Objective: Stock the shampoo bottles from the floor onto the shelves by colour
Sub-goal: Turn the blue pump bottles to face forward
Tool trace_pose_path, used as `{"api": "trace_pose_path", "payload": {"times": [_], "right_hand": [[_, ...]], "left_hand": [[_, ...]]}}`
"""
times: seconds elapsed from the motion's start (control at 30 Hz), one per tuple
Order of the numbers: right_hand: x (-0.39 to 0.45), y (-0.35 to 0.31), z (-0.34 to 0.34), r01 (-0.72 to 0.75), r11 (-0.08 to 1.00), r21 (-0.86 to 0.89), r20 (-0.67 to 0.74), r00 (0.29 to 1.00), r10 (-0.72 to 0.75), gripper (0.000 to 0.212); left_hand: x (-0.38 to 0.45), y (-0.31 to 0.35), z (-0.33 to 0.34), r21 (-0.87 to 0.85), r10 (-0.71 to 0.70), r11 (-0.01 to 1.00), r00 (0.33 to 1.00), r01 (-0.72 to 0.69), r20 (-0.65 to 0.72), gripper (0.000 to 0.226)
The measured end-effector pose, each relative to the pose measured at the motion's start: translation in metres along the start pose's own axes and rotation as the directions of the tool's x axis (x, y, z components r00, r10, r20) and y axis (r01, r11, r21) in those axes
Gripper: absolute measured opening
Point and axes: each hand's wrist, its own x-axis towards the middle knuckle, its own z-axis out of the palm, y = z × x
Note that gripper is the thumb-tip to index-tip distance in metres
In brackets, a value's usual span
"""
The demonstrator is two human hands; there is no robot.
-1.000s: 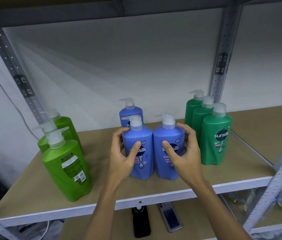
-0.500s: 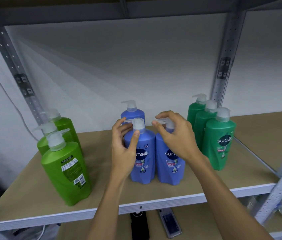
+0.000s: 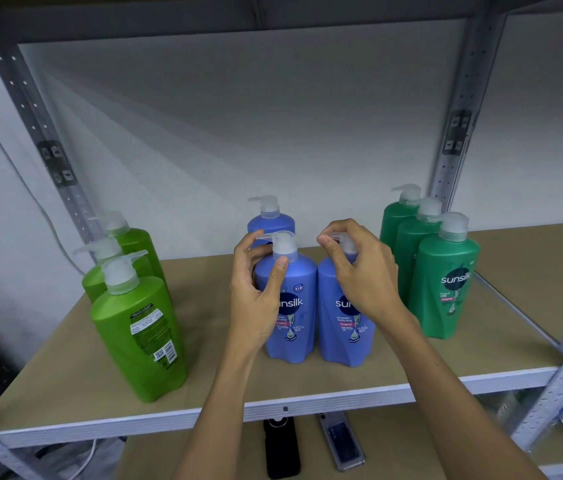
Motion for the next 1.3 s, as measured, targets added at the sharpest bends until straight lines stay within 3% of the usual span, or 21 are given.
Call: {"api": "trace_pose_path", "payload": {"times": [0.43,0.6,0.87,0.97,1.07,1.3], "right_hand": [[0.001,0.004,-0.002,0.046,0.999,-0.008,0.029,0.999,-0.046,0.015],[-0.013,0.008,-0.007,0.091,0.996,-0.012,0.034,0.995,-0.090,0.045],[-0.055,0.025,-0.006,0.046,0.968,0.246,0.007,0.999,-0.049,0.072],[-0.066,0.035,-0.003,0.036,0.958,0.284,-0.025,0.999,-0.030,0.071],[-0.075,0.044,-0.003,0.023,0.948,0.316,-0.014,1.000,-0.019,0.072],[-0.075,0.069,-0.014,0.000,0.956,0.292,0.139,0.989,-0.042,0.088]], "left_hand": [[-0.003,0.000,0.000,-0.033,-0.050,0.998,0.998,0.051,0.033,0.052],[-0.007,0.000,-0.004,-0.051,-0.073,0.996,0.994,0.077,0.078,0.062],[-0.026,-0.005,-0.014,-0.117,-0.142,0.981,0.984,0.154,0.106,0.060],[-0.034,-0.008,-0.022,-0.087,-0.128,0.986,0.981,0.142,0.143,0.060],[-0.037,-0.014,-0.032,0.005,-0.109,0.994,0.968,0.111,0.225,0.075],[-0.033,-0.019,-0.044,0.116,-0.095,0.991,0.946,0.061,0.311,0.089]]}}
